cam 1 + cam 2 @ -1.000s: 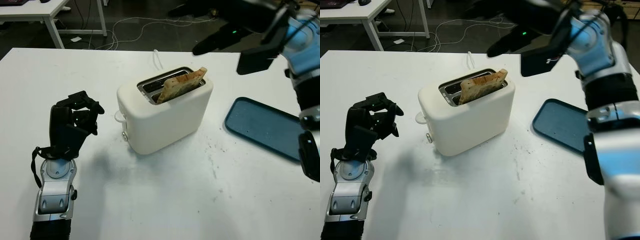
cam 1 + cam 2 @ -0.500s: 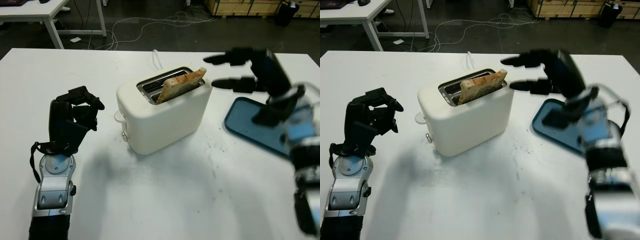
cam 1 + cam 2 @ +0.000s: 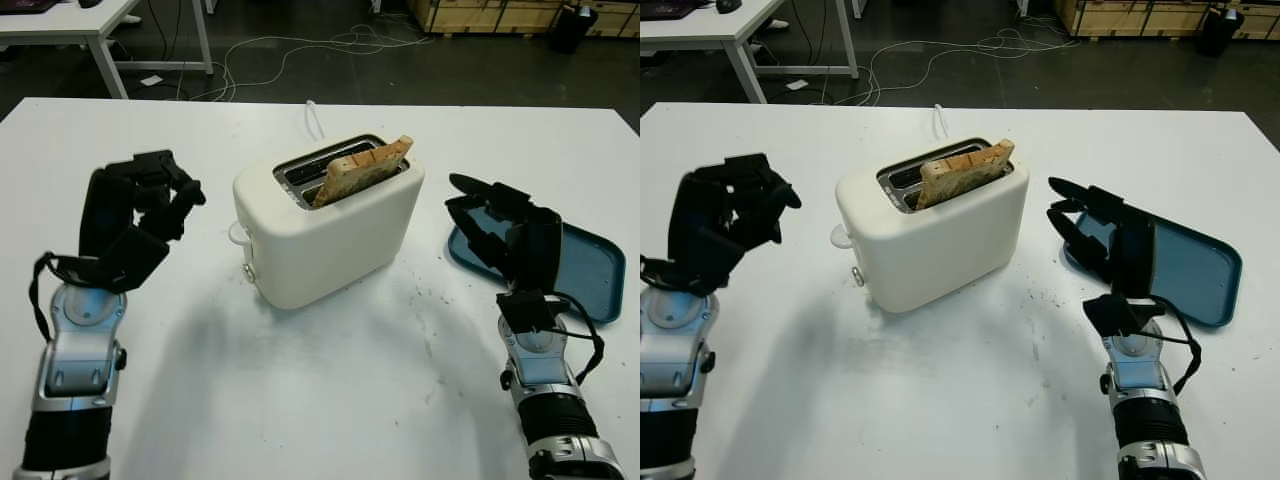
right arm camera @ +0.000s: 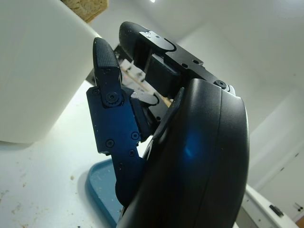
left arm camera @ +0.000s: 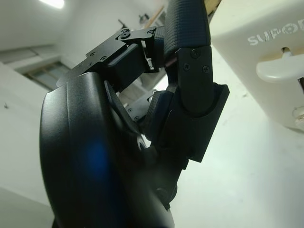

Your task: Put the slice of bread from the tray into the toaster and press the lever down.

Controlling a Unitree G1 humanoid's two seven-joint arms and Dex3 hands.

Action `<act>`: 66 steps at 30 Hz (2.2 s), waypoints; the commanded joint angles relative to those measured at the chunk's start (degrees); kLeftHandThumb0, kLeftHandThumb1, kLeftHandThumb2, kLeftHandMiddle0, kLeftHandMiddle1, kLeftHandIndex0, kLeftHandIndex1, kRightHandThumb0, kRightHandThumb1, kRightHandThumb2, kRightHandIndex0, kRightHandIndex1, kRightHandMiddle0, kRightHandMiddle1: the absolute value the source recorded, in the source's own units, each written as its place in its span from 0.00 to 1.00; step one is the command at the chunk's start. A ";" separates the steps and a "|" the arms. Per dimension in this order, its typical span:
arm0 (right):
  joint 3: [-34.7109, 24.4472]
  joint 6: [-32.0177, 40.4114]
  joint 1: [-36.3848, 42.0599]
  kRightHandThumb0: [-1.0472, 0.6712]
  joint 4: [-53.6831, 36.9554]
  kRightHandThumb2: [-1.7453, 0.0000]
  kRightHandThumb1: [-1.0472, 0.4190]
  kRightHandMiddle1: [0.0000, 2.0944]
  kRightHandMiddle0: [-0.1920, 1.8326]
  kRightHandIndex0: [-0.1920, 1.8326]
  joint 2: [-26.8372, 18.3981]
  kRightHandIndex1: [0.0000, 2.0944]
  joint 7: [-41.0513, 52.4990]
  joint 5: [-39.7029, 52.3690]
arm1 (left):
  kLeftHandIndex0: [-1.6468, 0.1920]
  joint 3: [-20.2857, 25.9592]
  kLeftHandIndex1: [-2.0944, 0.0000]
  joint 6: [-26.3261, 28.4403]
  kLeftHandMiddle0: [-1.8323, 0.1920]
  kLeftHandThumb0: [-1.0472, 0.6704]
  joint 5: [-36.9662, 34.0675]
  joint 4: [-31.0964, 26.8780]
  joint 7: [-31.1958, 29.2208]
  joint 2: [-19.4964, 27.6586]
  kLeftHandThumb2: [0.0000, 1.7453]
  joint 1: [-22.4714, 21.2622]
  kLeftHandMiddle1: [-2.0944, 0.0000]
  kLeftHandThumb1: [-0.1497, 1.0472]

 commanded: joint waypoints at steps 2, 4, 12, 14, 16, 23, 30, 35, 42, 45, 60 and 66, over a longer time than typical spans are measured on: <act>-0.06 1.32 0.49 0.36 -2.66 0.94 0.09 0.00 0.61 0.47 1.18 0.46 -0.30 0.51 | 0.25 -0.39 0.47 0.20 0.27 0.11 0.23 -1.03 -0.71 0.41 0.17 -0.48 0.29 0.87; -0.03 1.38 0.39 0.36 -3.80 0.95 0.09 0.00 0.61 0.47 1.46 0.46 -0.28 0.39 | 0.25 -0.53 0.47 0.17 0.26 0.11 0.36 -1.10 -0.63 0.15 0.17 -0.28 0.30 0.87; 0.50 0.70 -1.69 0.38 -6.45 0.98 0.09 0.00 0.62 0.47 1.51 0.43 1.04 0.61 | 0.26 -1.32 0.50 -1.12 0.27 0.13 1.49 -0.87 -2.14 1.63 0.18 0.69 0.29 0.87; 0.58 1.44 -1.88 0.38 -6.87 0.99 0.09 0.00 0.62 0.48 1.57 0.42 1.37 0.83 | 0.26 -1.73 0.54 -2.47 0.29 0.14 2.05 -0.35 -3.98 3.53 0.18 0.89 0.25 0.88; 0.51 1.42 -2.16 0.38 -6.27 0.99 0.09 0.00 0.62 0.49 1.51 0.43 1.69 1.09 | 0.27 -2.31 0.60 -5.27 0.31 0.14 1.98 0.75 -7.72 6.73 0.16 0.88 0.22 0.89; 0.13 1.49 -2.09 0.38 -5.43 0.97 0.09 0.00 0.62 0.45 1.11 0.52 1.38 0.19 | 0.21 -4.91 0.93 -13.23 0.31 0.14 4.89 4.18 -17.95 17.84 0.05 -2.13 0.40 0.89; -0.17 3.89 -1.91 0.38 -5.41 0.94 0.09 0.00 0.62 0.44 0.94 0.59 0.39 -0.99 | 0.27 -7.41 1.00 -17.17 0.28 0.15 6.21 7.74 -25.32 24.53 0.01 -6.91 0.44 0.89; -1.00 7.43 -2.45 0.39 -5.23 0.91 0.09 0.01 0.65 0.54 3.36 0.42 2.92 6.23 | 0.31 -8.54 1.00 -19.37 0.30 0.13 7.32 10.98 -26.14 25.60 0.04 -9.98 0.34 0.89; -1.79 10.83 -2.52 0.38 -5.95 0.90 0.09 0.01 0.65 0.58 3.98 0.37 5.54 10.39 | 0.34 -9.89 1.00 -24.08 0.34 0.14 10.66 15.41 -23.15 24.71 0.07 -12.50 0.22 0.89; -2.12 10.90 -2.42 0.37 -5.93 0.90 0.09 0.00 0.65 0.58 3.90 0.36 5.49 10.07 | 0.35 -10.35 1.00 -24.98 0.36 0.13 11.03 16.13 -22.80 24.70 0.09 -12.80 0.19 0.89; -2.53 15.34 -1.67 0.33 -7.91 0.92 0.09 0.01 0.68 0.59 3.63 0.36 1.22 5.06 | 0.34 -10.04 1.00 -24.67 0.36 0.13 8.30 14.95 -24.39 24.85 0.08 -12.38 0.21 0.89; -2.52 17.22 -1.60 0.32 -8.34 0.91 0.09 0.01 0.69 0.58 2.95 0.38 -0.36 2.67 | 0.34 -10.06 1.00 -24.83 0.36 0.14 7.69 14.72 -25.27 25.09 0.07 -12.49 0.22 0.89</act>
